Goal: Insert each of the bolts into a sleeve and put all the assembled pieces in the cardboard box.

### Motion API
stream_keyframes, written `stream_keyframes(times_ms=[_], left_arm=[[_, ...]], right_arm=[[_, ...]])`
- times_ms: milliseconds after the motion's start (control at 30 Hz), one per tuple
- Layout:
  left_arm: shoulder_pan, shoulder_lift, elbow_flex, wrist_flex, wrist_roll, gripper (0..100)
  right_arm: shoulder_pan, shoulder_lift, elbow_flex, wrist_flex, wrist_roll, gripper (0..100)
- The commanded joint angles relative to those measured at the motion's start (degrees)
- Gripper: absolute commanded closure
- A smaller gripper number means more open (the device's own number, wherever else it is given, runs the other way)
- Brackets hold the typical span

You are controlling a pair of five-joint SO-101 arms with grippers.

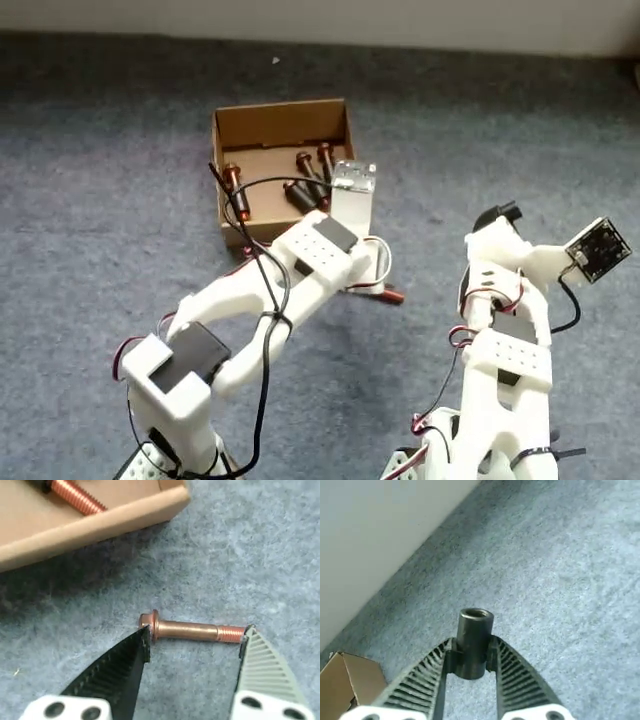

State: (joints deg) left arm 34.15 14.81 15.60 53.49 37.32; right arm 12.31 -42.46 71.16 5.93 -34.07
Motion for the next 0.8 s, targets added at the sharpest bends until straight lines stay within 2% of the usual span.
stream_keyframes(times_ms=[0,167,533,633,767], left_arm=[[0.7,4.4,-5.3,0.4,0.6,72],[0.6,9.5,-10.3,3.1,0.6,75],[1.6,7.0,-28.9,31.4,0.4,75],[2.2,4.9,-30.5,35.4,0.4,75],[4.3,3.1,-30.1,36.8,0.4,75]], right_arm=[[0.6,-2.2,-0.3,-1.5,-0.6,99.4],[0.6,-2.2,-0.3,-1.5,-0.5,99.4],[0.6,-2.3,-0.3,-1.5,-0.4,99.4],[0.6,-2.3,-0.3,-1.5,-0.4,99.4],[0.6,-2.3,-0.3,-1.5,-0.4,99.4]])
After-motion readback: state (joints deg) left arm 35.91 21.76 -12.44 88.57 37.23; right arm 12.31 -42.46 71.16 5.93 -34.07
